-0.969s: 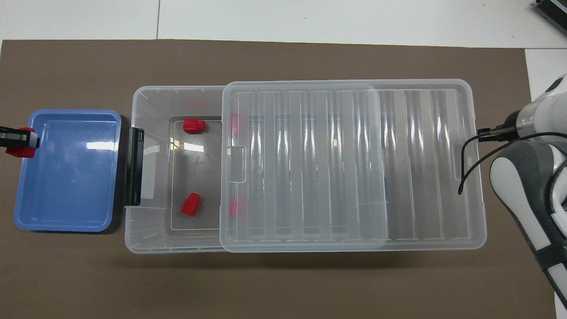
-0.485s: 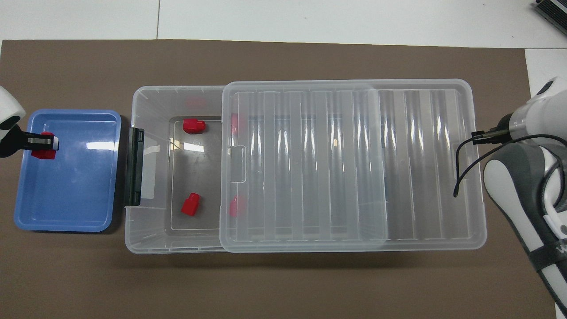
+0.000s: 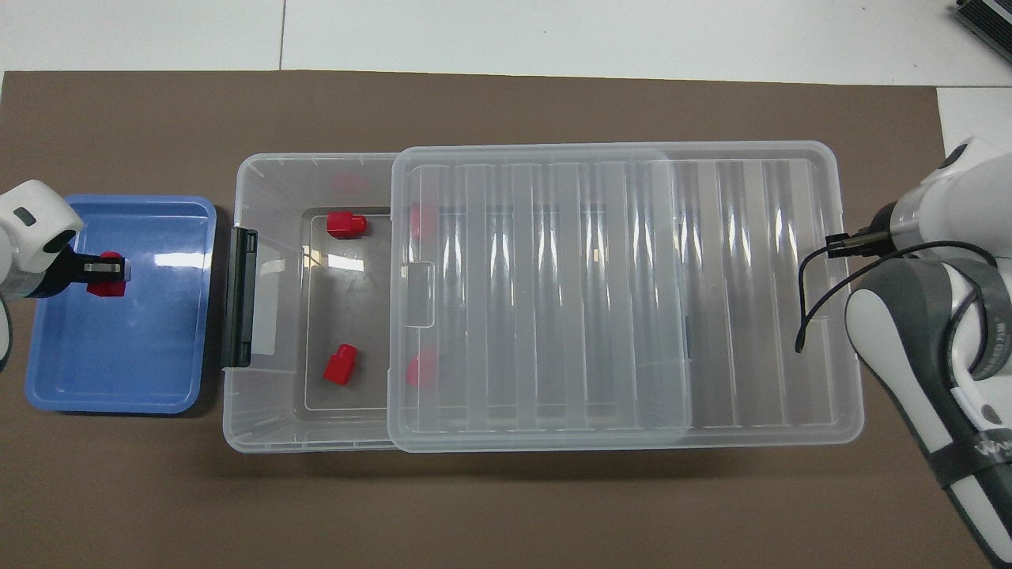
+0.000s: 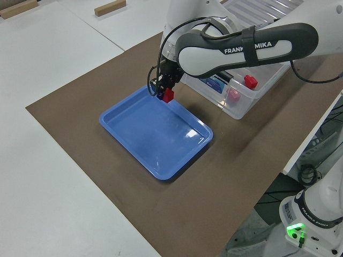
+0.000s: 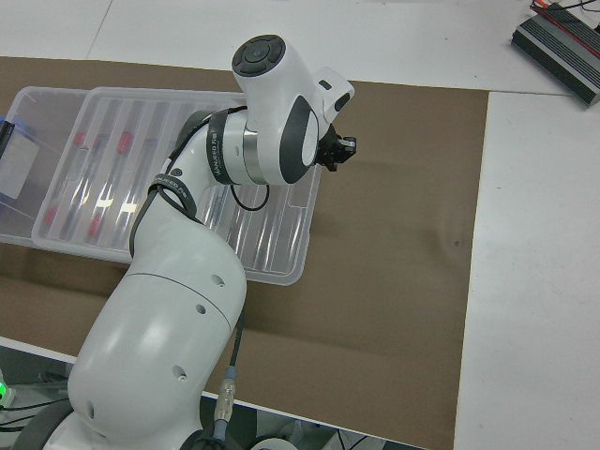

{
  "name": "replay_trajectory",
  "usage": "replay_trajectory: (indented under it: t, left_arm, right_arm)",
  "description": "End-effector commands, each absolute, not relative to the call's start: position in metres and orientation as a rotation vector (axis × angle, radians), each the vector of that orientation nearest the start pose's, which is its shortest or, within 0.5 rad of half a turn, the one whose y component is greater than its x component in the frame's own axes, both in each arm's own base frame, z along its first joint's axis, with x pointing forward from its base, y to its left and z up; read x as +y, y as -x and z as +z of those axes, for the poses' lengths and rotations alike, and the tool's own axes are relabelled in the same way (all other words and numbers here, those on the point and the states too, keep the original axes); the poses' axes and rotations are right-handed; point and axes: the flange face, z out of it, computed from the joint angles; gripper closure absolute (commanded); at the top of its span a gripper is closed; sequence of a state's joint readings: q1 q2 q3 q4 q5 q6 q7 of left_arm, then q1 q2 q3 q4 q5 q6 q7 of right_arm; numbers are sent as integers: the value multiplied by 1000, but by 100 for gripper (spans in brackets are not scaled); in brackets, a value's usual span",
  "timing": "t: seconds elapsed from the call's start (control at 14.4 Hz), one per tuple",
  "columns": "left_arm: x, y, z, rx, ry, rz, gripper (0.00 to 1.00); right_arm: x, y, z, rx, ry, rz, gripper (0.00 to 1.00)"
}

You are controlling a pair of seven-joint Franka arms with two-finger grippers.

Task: Place red block in blue tray from box

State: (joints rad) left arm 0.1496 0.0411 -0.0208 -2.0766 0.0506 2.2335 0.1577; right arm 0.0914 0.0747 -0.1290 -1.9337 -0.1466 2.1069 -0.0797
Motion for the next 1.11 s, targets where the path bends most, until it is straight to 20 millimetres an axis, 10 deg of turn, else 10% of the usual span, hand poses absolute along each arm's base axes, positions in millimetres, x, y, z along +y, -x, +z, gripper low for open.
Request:
replay_trajectory:
  t: [0.0, 1.04]
  left_arm:
    - [79, -557, 413, 66, 3094, -183, 91]
    - [82, -566, 350, 141, 3087, -234, 91]
  right_arm:
    - [-6, -582, 457, -153, 3251, -161, 100]
    - [69, -578, 456, -190, 3189, -165, 100]
